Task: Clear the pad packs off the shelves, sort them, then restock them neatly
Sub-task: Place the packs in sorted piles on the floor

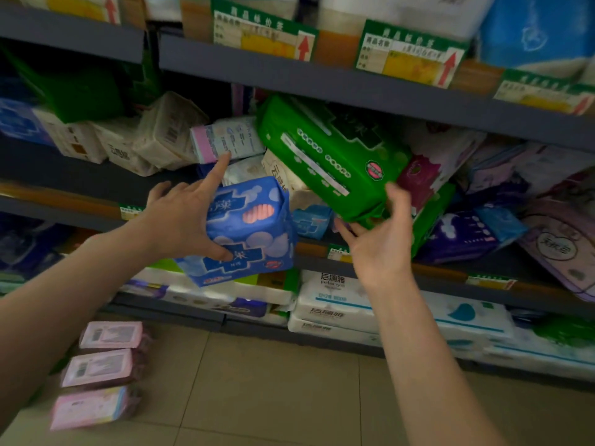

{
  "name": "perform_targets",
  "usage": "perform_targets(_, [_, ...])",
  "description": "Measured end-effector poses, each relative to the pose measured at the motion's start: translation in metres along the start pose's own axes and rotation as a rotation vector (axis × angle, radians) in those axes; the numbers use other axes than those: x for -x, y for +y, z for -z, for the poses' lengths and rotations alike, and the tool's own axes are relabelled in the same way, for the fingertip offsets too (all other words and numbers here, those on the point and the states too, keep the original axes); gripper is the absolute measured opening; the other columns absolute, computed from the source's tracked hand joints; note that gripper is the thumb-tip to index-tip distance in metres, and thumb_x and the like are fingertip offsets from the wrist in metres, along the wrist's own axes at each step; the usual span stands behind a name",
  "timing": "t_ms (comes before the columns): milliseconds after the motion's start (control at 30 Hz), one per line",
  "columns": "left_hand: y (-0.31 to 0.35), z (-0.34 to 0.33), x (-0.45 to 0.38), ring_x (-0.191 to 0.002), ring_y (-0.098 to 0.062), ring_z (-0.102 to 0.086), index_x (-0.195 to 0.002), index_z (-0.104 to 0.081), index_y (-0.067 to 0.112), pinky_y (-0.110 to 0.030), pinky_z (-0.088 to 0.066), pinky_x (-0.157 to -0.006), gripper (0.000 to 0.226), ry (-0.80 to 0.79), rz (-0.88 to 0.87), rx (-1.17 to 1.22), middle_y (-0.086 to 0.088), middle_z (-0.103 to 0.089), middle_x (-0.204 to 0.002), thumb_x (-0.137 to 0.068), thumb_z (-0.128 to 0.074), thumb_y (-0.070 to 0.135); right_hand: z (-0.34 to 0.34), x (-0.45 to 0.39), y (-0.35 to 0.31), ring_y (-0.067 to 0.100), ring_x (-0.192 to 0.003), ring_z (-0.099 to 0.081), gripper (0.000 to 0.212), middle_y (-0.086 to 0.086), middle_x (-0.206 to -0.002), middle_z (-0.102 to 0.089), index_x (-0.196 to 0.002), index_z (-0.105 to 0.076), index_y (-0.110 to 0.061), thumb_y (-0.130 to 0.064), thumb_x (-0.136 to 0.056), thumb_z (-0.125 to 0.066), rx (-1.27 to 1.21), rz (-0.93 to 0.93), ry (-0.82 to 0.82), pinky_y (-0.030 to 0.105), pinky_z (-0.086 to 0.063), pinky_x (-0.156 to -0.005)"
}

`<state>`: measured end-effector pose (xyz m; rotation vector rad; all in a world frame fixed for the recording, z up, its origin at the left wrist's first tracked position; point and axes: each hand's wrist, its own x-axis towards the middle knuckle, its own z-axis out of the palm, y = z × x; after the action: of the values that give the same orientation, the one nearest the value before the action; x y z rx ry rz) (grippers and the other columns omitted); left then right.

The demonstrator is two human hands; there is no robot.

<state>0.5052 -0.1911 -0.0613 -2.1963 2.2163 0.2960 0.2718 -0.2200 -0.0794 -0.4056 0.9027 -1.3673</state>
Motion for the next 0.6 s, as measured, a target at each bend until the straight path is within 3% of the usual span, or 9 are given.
perform_targets(100, [0.005,-0.001,-0.002,-0.129,-0.027,-0.036,-0.136,0.035,0.033,-0.04,-0.016,-0.11,0.139,-0.02,-0.03,-0.049,-0.004,-0.035,-0.147,-0.059,-0.079,0.055,-0.006,-0.011,-0.005,0.024,-0.111,-0.056,0.054,0.004,-0.123,-0.061,-0.126,-0.054,-0.025,-0.052,-0.079,-0.061,0.014,-0.071,0.083,0.037,-0.047,-0.084])
perform_targets(200, [0.007,-0.006,0.002,-0.131,-0.025,-0.035,-0.122,0.043,0.038,-0.038,-0.015,-0.111,0.137,-0.026,-0.045,-0.092,-0.003,-0.031,-0.149,-0.06,-0.077,0.057,-0.011,-0.009,-0.004,0.021,-0.101,-0.06,0.044,0.004,-0.114,-0.064,-0.12,-0.056,-0.022,-0.04,-0.081,-0.067,0.092,-0.107,0.106,0.032,-0.047,-0.071])
perform_targets(333, [-0.003,-0.017,0.02,-0.133,-0.025,-0.034,-0.112,0.047,0.038,-0.037,-0.014,-0.112,0.135,-0.054,-0.022,-0.138,-0.003,-0.033,-0.148,-0.061,-0.075,0.059,-0.005,0.006,0.01,0.017,-0.099,-0.061,0.05,0.001,-0.108,-0.065,-0.13,-0.045,-0.019,-0.021,-0.085,-0.065,0.175,-0.041,-0.004,0.042,-0.048,-0.089])
perform_targets(433, [-0.016,-0.025,0.043,-0.137,-0.024,-0.029,-0.113,0.048,0.036,-0.036,-0.014,-0.112,0.134,-0.099,0.05,-0.144,-0.003,-0.028,-0.151,-0.063,-0.075,0.059,-0.012,0.016,0.018,0.013,-0.094,-0.063,0.05,-0.002,-0.102,-0.065,-0.128,-0.042,-0.017,-0.015,-0.084,-0.064,0.205,0.038,-0.054,0.041,-0.047,-0.095])
perform_targets(600, [-0.047,-0.057,0.104,-0.137,-0.023,-0.027,-0.116,0.046,0.036,-0.035,-0.016,-0.11,0.132,-0.195,0.234,-0.08,0.0,-0.026,-0.152,-0.064,-0.074,0.059,-0.014,0.031,0.033,0.013,-0.094,-0.067,0.07,0.0,-0.114,-0.065,-0.138,-0.036,-0.027,-0.021,-0.074,-0.065,0.293,-0.034,-0.288,0.035,-0.055,-0.081])
